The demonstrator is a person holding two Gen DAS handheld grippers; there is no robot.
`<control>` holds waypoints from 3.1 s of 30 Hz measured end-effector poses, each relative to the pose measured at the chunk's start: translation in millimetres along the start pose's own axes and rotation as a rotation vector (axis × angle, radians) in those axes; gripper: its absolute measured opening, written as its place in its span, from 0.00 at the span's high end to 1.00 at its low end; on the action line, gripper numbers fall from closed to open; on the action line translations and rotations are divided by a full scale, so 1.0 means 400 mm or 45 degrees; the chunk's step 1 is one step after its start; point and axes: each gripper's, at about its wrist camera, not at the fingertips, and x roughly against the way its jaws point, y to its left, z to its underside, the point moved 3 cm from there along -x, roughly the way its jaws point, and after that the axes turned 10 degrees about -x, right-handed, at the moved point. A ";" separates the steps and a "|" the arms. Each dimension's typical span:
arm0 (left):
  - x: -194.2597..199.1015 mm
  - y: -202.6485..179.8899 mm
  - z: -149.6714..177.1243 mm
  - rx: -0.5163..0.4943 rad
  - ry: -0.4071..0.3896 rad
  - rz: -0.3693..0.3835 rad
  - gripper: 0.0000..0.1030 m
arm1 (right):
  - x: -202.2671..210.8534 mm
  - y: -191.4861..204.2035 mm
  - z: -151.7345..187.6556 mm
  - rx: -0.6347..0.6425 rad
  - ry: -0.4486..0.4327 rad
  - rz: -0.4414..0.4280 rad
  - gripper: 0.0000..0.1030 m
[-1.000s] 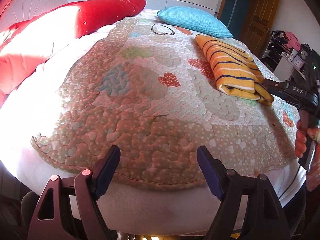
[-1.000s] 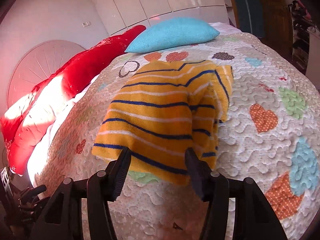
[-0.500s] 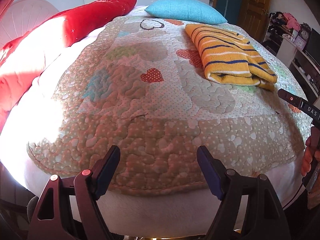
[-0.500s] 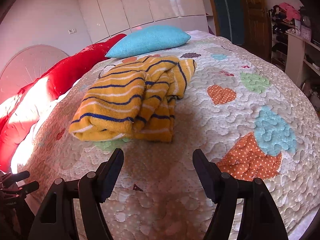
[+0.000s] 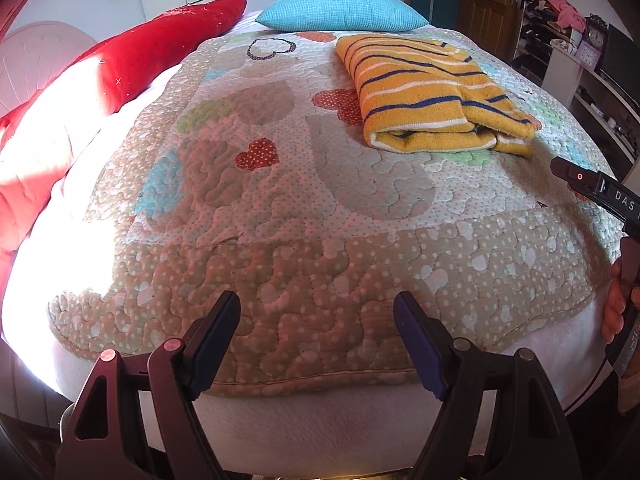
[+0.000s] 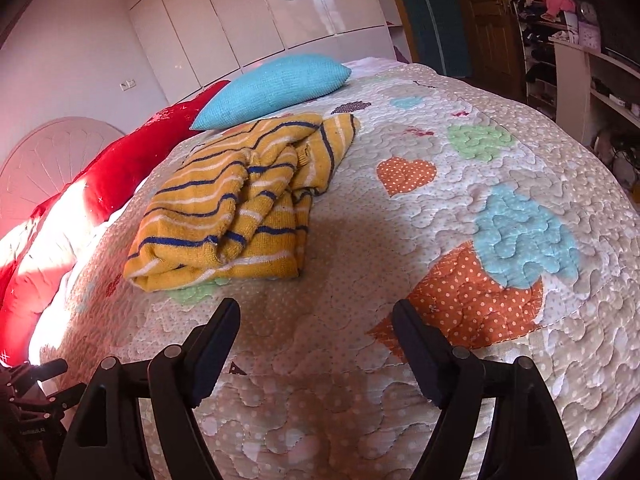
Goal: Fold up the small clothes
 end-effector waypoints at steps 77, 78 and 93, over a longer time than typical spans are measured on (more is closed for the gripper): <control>0.234 0.204 -0.007 0.213 -0.672 -0.182 0.00 | -0.120 0.333 -0.154 0.213 0.013 0.035 0.34; 0.240 0.200 -0.005 0.209 -0.652 -0.206 0.00 | -0.123 0.353 -0.142 0.238 0.015 0.012 0.34; 0.377 0.184 0.018 0.241 -0.712 -0.271 0.00 | -0.017 0.159 -0.014 0.167 0.075 0.228 0.21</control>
